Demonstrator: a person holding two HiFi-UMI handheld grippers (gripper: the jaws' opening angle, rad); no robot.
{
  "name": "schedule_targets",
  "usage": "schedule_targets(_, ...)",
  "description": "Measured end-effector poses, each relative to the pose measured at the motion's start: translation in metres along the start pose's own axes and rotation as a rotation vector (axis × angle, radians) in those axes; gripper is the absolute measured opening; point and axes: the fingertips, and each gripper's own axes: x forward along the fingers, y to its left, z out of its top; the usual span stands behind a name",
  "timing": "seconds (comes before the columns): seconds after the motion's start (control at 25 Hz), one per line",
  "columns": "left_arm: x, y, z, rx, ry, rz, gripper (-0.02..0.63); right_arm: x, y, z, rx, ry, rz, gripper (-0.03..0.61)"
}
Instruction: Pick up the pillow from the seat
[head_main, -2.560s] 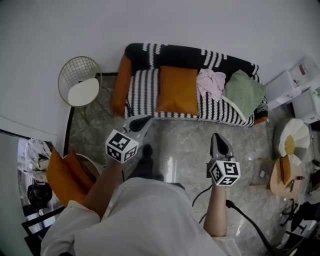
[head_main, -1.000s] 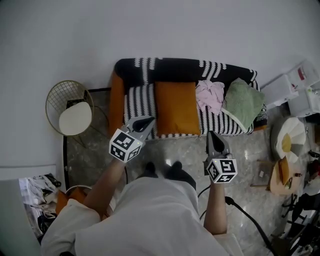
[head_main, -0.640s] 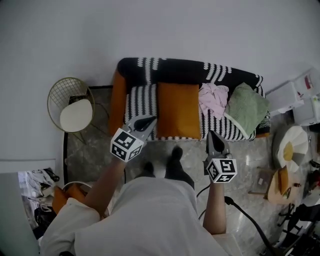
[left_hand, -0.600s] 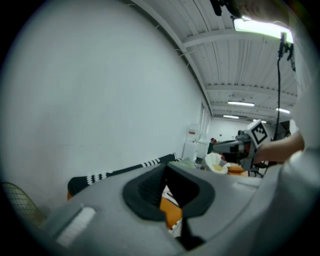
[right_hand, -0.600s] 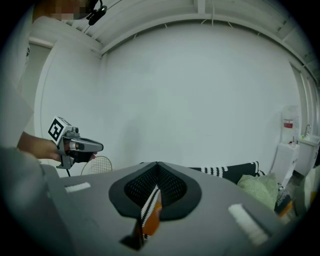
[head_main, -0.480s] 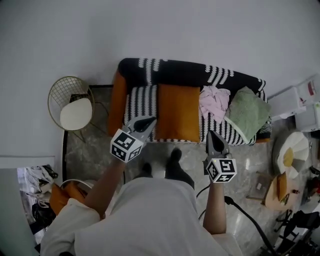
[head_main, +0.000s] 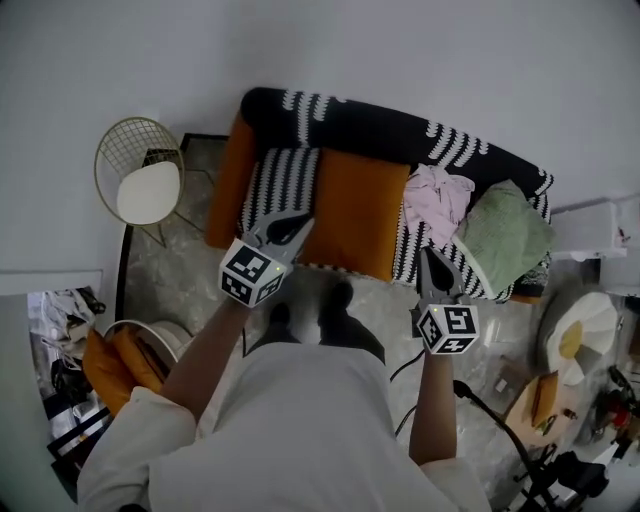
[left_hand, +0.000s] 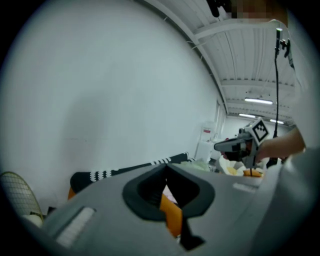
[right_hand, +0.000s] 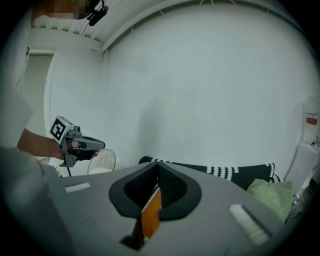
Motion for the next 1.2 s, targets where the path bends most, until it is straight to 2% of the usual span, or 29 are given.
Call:
schedule_targets(0.4, 0.077, 0.02, -0.024, -0.031, 0.046, 0.079, 0.0, 0.058, -0.077, -0.04, 0.015, 0.079, 0.093, 0.005)
schedule_targets(0.88, 0.153, 0.02, -0.065, -0.071, 0.101, 0.081, 0.0, 0.111, -0.14, -0.099, 0.081, 0.162, 0.152, 0.006)
schedule_targets(1.0, 0.164, 0.02, -0.077, -0.103, 0.103, 0.056, 0.0, 0.122, -0.147, -0.112, 0.098, 0.18, 0.153, 0.006)
schedule_targets(1.2, 0.178, 0.038, -0.099, -0.122, 0.13, 0.061, 0.0, 0.143, -0.154, -0.134, 0.119, 0.212, 0.149, 0.015)
